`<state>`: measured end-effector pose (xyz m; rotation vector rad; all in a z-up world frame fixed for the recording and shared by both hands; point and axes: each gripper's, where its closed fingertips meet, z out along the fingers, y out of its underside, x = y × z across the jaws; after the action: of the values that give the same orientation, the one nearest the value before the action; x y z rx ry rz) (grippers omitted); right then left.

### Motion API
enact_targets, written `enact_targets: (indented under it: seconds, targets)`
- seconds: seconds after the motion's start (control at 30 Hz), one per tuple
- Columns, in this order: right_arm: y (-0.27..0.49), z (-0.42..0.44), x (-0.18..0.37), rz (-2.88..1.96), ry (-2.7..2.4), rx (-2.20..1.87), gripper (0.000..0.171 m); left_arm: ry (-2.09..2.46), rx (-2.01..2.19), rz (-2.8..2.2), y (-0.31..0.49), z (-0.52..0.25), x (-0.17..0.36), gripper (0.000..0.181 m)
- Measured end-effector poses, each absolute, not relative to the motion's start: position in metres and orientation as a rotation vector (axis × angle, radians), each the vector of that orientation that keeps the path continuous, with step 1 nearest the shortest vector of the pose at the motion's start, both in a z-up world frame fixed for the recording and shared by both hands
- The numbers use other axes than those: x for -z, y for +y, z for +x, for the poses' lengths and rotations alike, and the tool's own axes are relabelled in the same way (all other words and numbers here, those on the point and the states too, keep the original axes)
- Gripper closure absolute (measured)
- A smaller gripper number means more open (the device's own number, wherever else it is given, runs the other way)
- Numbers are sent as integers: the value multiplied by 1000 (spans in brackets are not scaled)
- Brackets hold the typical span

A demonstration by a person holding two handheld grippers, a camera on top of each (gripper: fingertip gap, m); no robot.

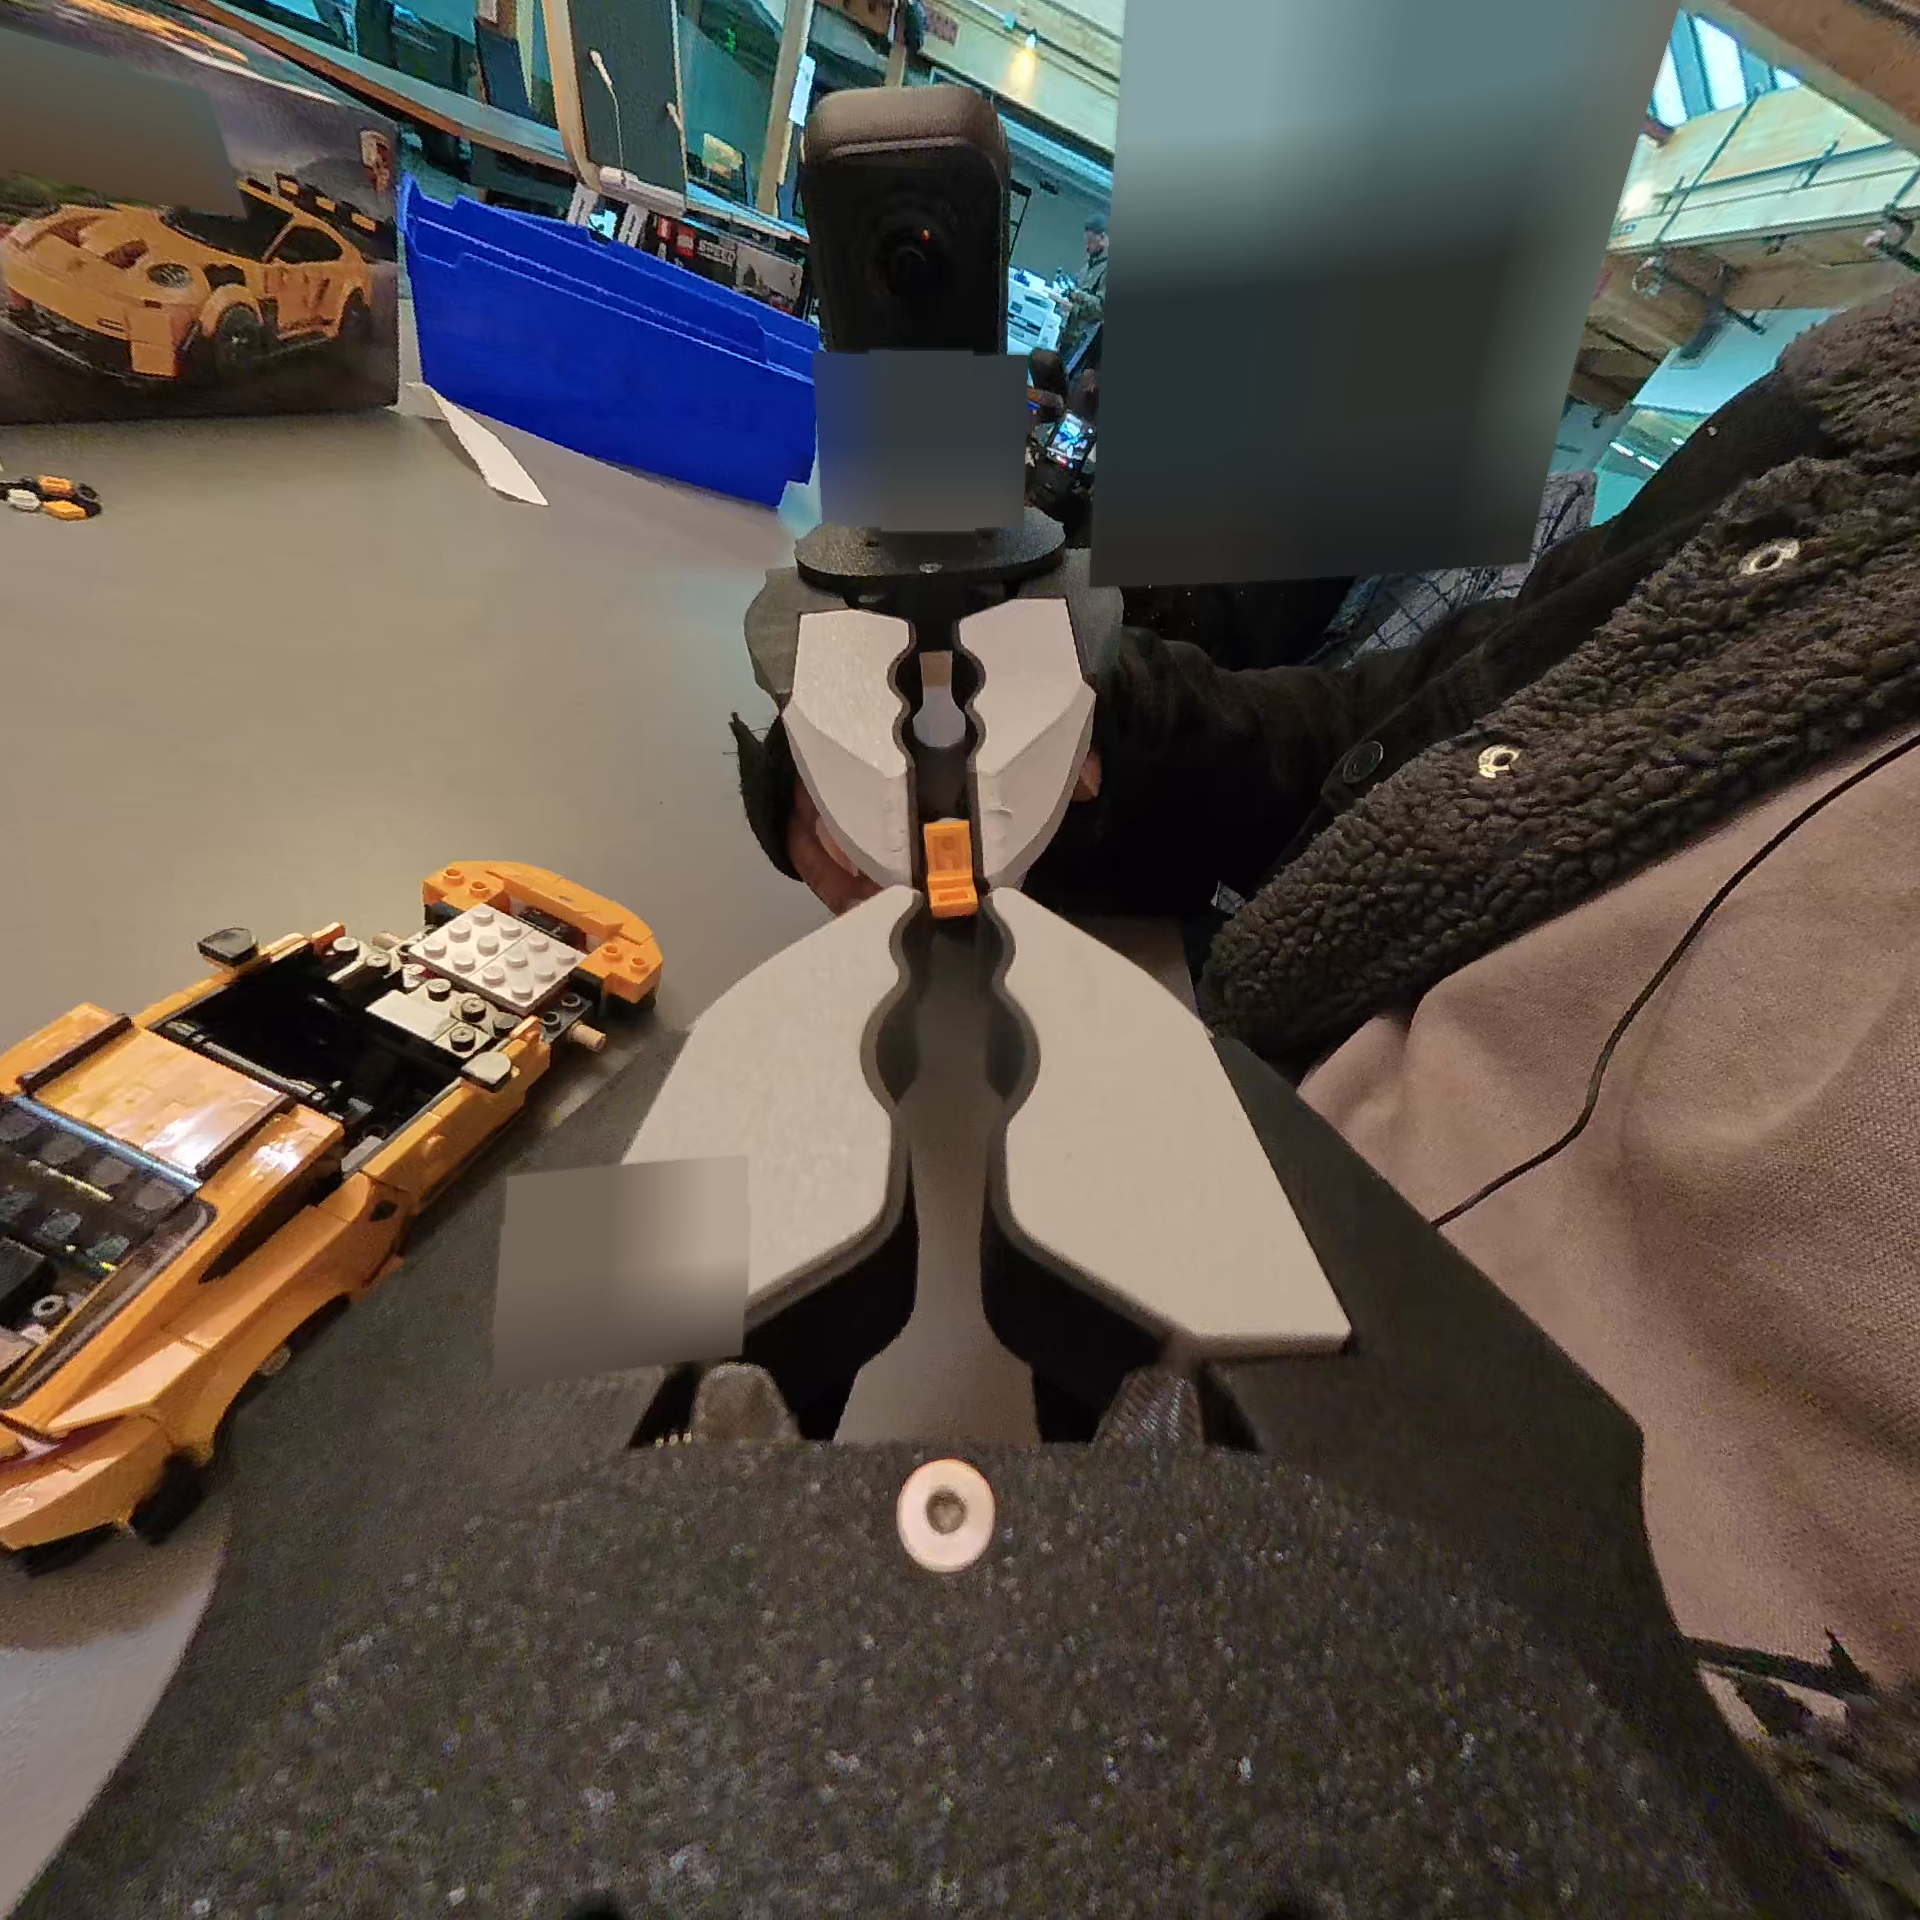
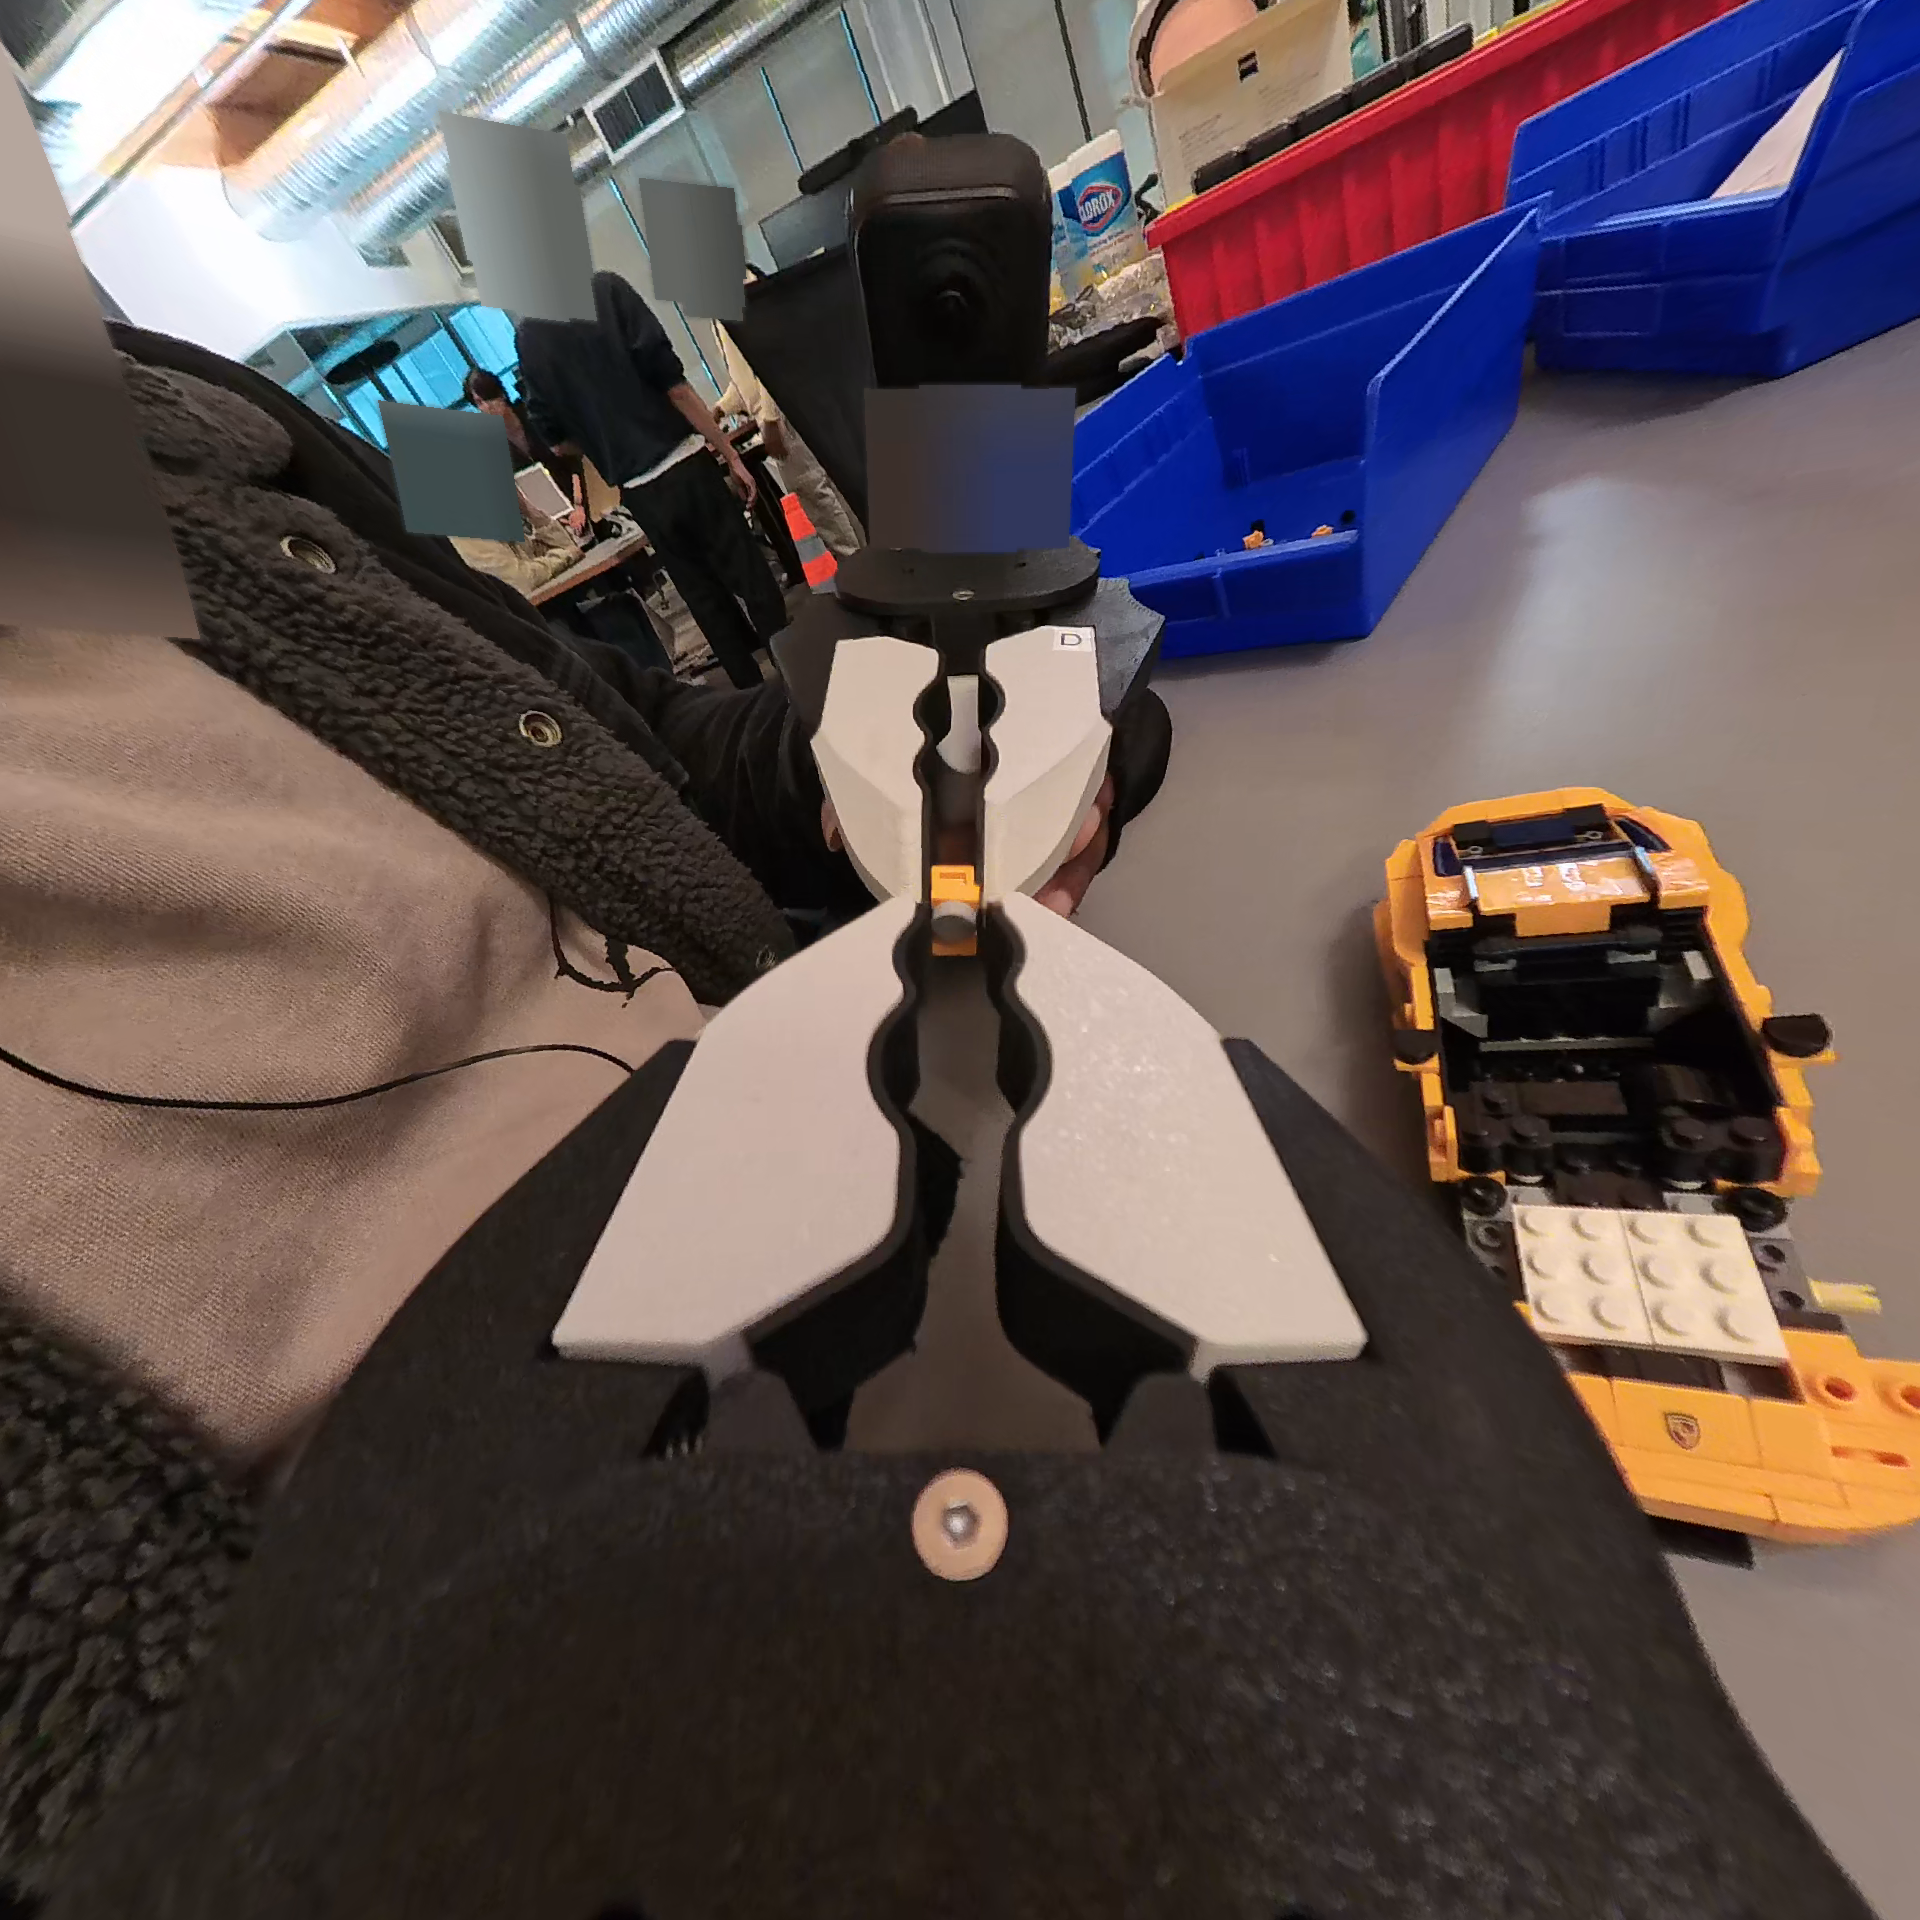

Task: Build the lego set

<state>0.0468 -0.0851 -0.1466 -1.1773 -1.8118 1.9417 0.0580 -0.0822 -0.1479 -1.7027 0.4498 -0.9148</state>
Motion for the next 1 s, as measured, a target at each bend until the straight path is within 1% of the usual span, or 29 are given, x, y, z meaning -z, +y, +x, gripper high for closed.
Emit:
enact_targets:
  seconds: [0.33,0.6,0.77,1.0]
  targets:
    - [-88,53,146,-1119,-1866,-1916,163,485,943,-1717,-87,63,150,173]
    - [-96,63,142,-1001,-1926,-1914,163,497,1104,-1691,-96,73,146,174]
    - [-95,62,142,-1017,-1923,-1905,163,491,1088,-1695,-95,71,146,174]
    - [-88,57,148,-1077,-1925,-1835,163,505,930,-1726,-88,66,153,174]
